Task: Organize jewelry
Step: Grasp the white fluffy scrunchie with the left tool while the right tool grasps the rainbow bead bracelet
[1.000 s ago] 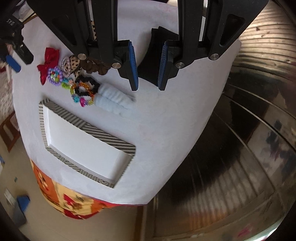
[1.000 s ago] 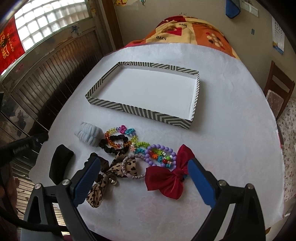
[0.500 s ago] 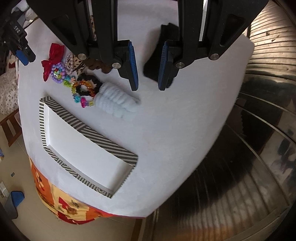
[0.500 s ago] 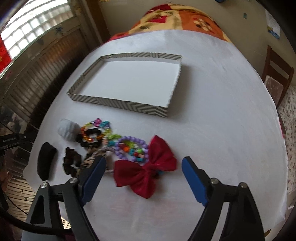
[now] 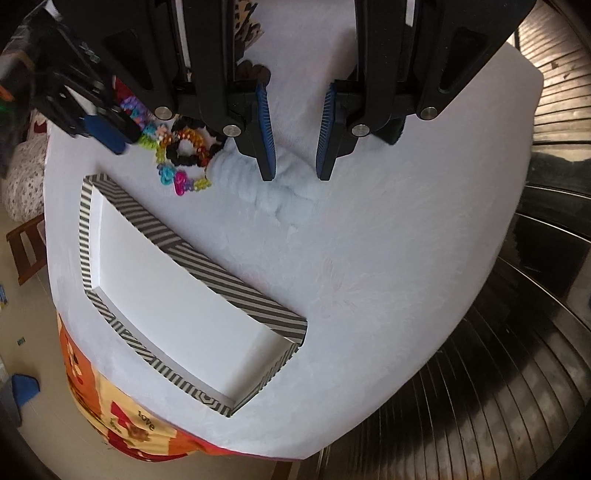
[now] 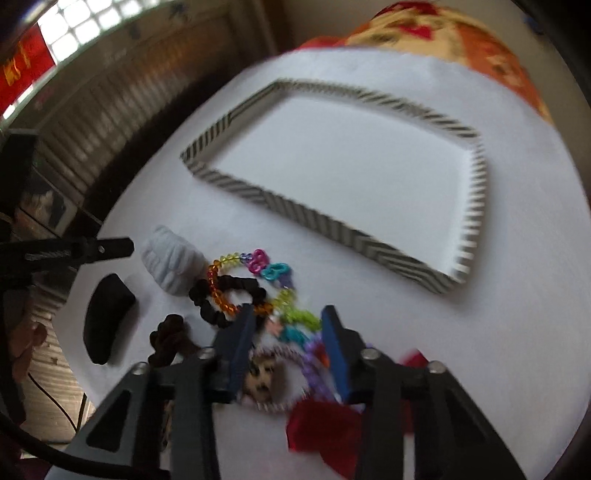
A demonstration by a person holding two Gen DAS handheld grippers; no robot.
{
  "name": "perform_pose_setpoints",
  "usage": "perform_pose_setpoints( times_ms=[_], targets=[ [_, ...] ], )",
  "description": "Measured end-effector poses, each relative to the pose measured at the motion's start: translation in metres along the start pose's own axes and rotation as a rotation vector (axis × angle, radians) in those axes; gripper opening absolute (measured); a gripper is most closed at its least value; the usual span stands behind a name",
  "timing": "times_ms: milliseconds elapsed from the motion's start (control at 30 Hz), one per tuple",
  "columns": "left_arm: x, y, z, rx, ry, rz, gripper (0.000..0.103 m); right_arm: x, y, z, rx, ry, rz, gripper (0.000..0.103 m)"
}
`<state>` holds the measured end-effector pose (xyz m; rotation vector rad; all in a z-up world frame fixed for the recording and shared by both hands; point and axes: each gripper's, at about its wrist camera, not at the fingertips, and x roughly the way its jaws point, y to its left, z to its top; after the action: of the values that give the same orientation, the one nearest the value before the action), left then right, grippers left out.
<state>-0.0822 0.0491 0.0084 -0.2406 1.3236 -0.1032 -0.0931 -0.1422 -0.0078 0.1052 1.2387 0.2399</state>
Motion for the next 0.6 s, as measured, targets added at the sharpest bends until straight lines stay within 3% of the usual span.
perform_pose_setpoints(
  times_ms=[167, 267, 600],
  targets=[
    [0.011, 0.010, 0.013, -0.069, 0.018, -0.043, 0.017, 0.028, 0.004, 0.012, -0.028, 0.054, 0.010, 0.026],
    [0.018, 0.012, 0.018, -0.090, 0.031, -0.067, 0.019, 0.039, 0.010, 0.014, -0.063, 0.080, -0.035, 0.024],
    [0.039, 0.017, 0.027, -0.118, 0.074, -0.090, 0.028, 0.047, 0.005, 0.026, -0.035, 0.038, 0.028, 0.010]
  ],
)
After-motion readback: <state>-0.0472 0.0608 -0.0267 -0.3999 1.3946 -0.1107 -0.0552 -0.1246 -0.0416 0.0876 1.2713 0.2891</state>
